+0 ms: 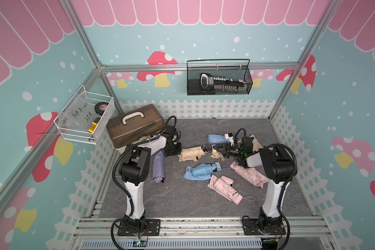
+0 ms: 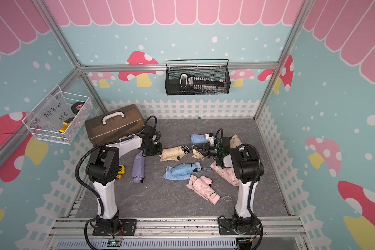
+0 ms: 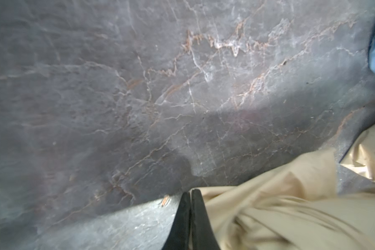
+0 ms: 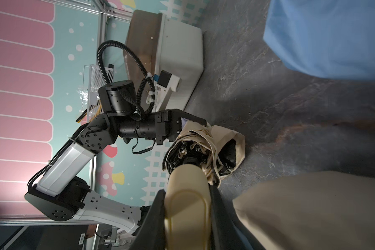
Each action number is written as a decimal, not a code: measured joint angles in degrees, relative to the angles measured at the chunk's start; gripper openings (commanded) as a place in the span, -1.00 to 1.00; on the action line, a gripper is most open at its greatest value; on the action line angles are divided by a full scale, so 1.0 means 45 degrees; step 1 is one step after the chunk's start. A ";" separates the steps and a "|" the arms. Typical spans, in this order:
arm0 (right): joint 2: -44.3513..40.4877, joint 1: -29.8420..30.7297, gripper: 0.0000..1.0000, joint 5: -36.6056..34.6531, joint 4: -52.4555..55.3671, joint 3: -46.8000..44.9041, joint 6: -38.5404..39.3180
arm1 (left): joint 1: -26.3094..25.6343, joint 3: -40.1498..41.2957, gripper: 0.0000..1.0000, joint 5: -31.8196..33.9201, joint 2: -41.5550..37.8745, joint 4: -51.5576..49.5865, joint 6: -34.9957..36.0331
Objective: Take umbrellas out of sleeves
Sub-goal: Place the umbrella in the umbrella sleeve.
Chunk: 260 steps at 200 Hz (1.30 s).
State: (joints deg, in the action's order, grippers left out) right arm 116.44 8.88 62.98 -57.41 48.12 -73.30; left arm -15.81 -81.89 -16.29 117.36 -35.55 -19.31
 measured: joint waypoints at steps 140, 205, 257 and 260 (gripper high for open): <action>0.0403 0.1311 0.47 -0.1263 0.6455 0.2885 0.4682 | -0.0520 -0.0345 -0.68 0.0063 0.0364 -0.0058 -0.0306; -0.2681 0.1350 0.94 -0.3764 1.3925 0.4051 0.8986 | -0.0063 -0.0335 0.17 0.0136 0.0053 -0.0160 -0.0223; -0.4211 0.1341 0.94 -0.6732 1.7733 0.5615 1.0894 | -0.0039 -0.0185 0.26 -0.0053 -0.0889 -0.0175 -0.0243; -0.4211 0.1331 0.94 -0.6946 1.7913 0.5761 1.1006 | -0.0039 -0.0175 0.26 -0.0053 -0.0981 -0.0170 -0.0243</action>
State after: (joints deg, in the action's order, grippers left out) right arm 97.49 14.87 31.73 23.20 74.04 -23.77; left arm -15.99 -82.67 -16.53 112.95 -36.32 -20.40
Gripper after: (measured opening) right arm 0.967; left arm 0.630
